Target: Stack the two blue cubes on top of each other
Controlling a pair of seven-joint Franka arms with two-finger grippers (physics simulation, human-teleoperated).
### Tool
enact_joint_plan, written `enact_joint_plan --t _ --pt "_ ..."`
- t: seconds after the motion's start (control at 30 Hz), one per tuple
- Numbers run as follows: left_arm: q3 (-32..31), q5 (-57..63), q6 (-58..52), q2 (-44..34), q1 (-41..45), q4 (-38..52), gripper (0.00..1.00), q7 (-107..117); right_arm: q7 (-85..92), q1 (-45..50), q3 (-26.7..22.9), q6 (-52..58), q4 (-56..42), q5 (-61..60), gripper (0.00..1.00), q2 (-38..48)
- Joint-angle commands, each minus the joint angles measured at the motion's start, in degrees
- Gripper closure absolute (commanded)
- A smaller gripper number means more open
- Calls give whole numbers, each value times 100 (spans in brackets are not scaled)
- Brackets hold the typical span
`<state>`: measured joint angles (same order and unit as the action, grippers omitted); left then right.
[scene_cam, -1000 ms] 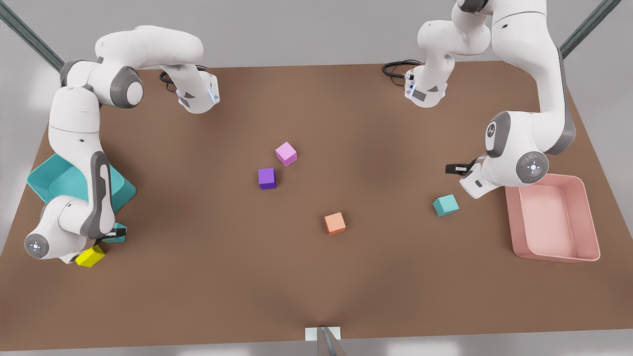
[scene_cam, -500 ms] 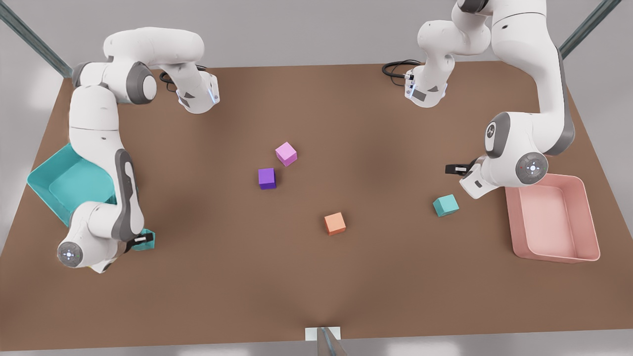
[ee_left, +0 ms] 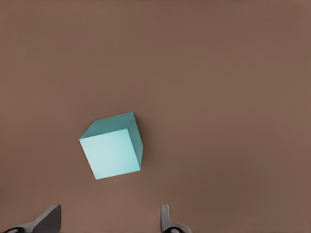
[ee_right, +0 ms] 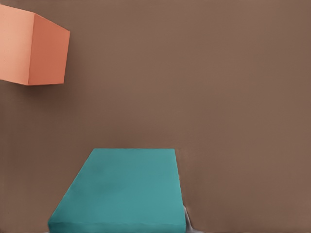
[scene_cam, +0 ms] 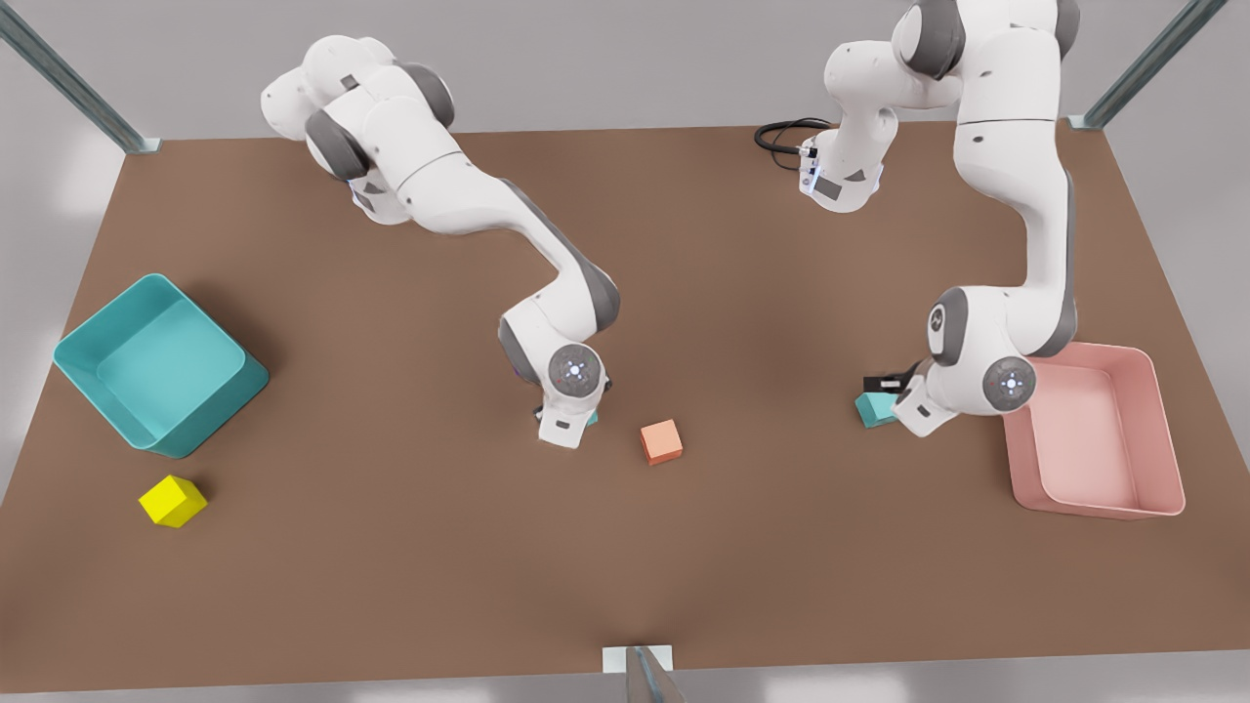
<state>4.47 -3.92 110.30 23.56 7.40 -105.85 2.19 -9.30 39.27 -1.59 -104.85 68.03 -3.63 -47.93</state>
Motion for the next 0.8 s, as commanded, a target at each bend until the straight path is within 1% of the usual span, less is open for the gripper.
enact_joint_plan --t 0.0,0.13,0.2,0.23,0.27,0.43,0.53,0.57,0.63,0.67,0.7,0.73,0.77 --pt "2 -294 1310 79 -29 -85 0 2074 -4123 186 1 -387 -44 3 36 -94" --pt "45 -364 1741 122 -152 -621 0 2154 -4361 406 1 -808 -44 3 36 -384" --pt "54 -364 1741 158 -213 -691 0 2154 -4369 424 1 -958 -44 -24 36 -490" --pt "54 -364 1741 149 -204 -700 0 2163 -4361 424 10 -1002 -35 -24 34 -516" --pt "54 -364 1741 158 -204 -718 0 2163 -4361 424 1 -1011 -44 -24 0 -569" --pt "54 -364 1890 430 -196 -806 0 2154 -4317 389 1 -1011 -70 -41 0 -525" --pt "54 -364 1952 527 -160 -850 0 2154 -4290 292 10 -950 -53 -234 0 -226" --pt "54 -364 1969 597 -160 -850 0 2154 -4290 213 10 -783 9 -384 0 90" --pt "54 -364 1996 659 -152 -850 0 2145 -4299 -129 -8 376 18 -849 0 977" --pt "54 -364 1996 702 -152 -850 0 2154 -4133 -859 1 1466 -52 -991 0 1470" --pt "54 -364 2005 720 -143 -850 0 2145 -3720 -1210 -122 2433 -88 -868 0 1602" --pt "54 -364 2084 738 -143 -850 0 2154 -2974 -1729 -298 2979 -79 -447 0 1593" --pt "54 -364 2101 773 -134 -850 26 2154 -1945 -1949 -289 3050 -35 555 0 1532"
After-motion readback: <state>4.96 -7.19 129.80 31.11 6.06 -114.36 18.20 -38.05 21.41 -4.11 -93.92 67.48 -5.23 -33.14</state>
